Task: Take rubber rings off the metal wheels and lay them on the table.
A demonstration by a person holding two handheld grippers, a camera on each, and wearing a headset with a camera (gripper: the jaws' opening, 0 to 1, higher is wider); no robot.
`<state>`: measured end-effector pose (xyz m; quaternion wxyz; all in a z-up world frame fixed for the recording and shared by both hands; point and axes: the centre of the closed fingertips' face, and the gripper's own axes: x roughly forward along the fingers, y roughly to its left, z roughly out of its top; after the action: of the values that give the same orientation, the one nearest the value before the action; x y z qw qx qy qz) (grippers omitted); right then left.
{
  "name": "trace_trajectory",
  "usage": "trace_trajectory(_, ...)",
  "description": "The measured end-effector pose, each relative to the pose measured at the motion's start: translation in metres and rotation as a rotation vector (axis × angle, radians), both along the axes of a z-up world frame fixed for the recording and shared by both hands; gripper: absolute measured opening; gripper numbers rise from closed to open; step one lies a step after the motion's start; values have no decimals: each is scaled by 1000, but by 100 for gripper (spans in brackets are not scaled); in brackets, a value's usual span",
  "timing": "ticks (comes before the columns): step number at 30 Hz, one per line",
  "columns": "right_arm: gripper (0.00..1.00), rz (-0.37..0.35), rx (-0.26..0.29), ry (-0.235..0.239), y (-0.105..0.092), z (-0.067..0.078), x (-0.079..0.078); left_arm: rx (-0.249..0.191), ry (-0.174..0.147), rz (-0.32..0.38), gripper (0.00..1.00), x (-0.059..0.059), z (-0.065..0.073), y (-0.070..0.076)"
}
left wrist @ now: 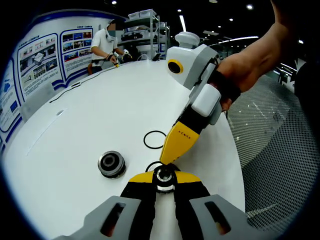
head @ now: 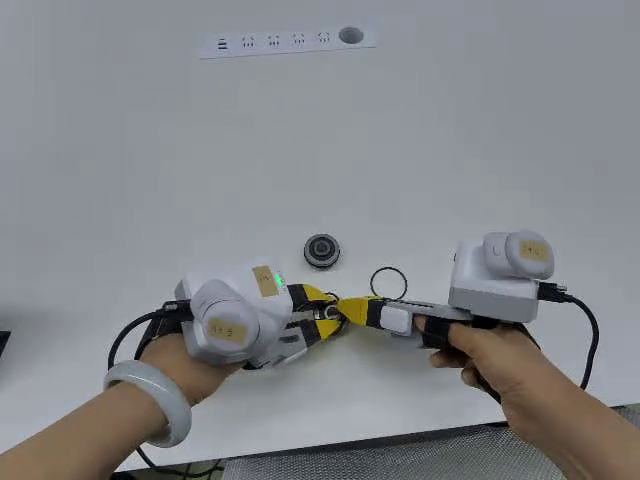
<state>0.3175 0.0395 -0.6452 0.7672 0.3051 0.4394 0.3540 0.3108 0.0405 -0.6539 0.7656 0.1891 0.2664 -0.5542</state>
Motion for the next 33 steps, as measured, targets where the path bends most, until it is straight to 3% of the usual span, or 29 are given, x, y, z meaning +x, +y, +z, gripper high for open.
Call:
trace_trajectory(10,2,-10,-17,8,-5,-5,-2,-10,-13,-5,14,-1,1,-1)
trace_trajectory(14,2,-12,-20,7,-6,-5,-2,-40,-18,0,17,-1,8,-3)
trace_trajectory(22,2,-11,-17,10,-4,-5,-2,-57,-17,15,22,1,11,0)
trace_trajectory(33,2,-8,-10,5,-3,-1,-2,-33,-18,56,35,3,5,16)
